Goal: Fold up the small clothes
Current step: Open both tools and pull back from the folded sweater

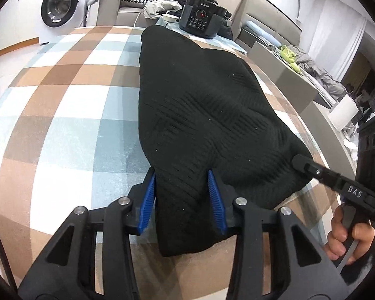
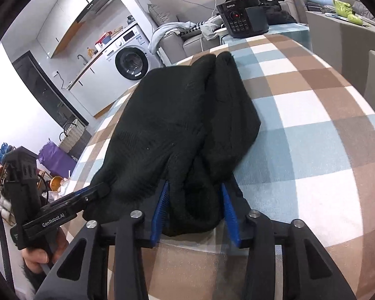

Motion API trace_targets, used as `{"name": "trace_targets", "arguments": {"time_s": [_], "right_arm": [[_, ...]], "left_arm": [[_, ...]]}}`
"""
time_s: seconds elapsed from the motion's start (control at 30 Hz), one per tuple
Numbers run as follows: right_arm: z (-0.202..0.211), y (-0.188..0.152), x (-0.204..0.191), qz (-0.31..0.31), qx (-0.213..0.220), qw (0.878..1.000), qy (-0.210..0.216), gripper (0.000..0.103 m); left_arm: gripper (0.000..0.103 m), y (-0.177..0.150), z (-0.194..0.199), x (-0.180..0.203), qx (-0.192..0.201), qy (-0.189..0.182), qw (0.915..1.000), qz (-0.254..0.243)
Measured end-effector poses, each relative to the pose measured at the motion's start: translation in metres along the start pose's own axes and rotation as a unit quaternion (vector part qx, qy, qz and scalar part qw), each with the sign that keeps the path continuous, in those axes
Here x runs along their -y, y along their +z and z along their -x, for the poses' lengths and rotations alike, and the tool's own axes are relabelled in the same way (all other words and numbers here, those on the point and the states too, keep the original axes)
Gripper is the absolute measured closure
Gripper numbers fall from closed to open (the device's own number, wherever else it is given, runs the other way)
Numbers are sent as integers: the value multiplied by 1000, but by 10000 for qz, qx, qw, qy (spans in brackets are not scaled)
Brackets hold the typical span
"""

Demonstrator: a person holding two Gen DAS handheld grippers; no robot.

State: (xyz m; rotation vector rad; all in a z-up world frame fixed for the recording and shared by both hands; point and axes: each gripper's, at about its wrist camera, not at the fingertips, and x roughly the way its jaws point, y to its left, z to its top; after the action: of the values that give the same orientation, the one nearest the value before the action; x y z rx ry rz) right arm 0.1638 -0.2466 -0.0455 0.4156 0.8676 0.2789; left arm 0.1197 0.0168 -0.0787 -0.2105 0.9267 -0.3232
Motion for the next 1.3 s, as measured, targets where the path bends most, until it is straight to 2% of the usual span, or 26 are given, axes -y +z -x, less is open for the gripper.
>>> {"name": "trace_targets", "arguments": {"time_s": [0.07,0.13,0.2,0.27,0.4,0.53,0.6,0.7,1.3], "right_arm": [[14,-2,-5,237,212,9993,-191,52],[26,-4,-10,503,378,9978,-227,42],[34,-5,-15,677,480,9963,-224,23],[43,-9,-20,908,599,9938,-227,16],[54,-15,-29,1248,816,9885,-269,5],[65,-21,-32,1369,1061,9847,-174,0],[71,-22,-34,1389,1118,9839,-111,0],[75,-24,-36,1425,1166,9829,-87,0],[86,-30,-44,1570,1267,9794,-80,0]], "left_arm": [[52,-2,10,-1,169,152,9997,-79],[43,-6,21,-2,379,324,9986,-178],[36,-11,33,-3,539,373,9976,-224],[28,-15,45,-4,693,427,9963,-265],[19,-23,68,-3,1050,555,9924,-325],[1,-34,95,6,1543,646,9849,-446],[1,-39,103,12,1734,687,9810,-529],[1,-42,107,21,1809,720,9789,-612],[1,-54,97,45,1692,790,9798,-722]]}}
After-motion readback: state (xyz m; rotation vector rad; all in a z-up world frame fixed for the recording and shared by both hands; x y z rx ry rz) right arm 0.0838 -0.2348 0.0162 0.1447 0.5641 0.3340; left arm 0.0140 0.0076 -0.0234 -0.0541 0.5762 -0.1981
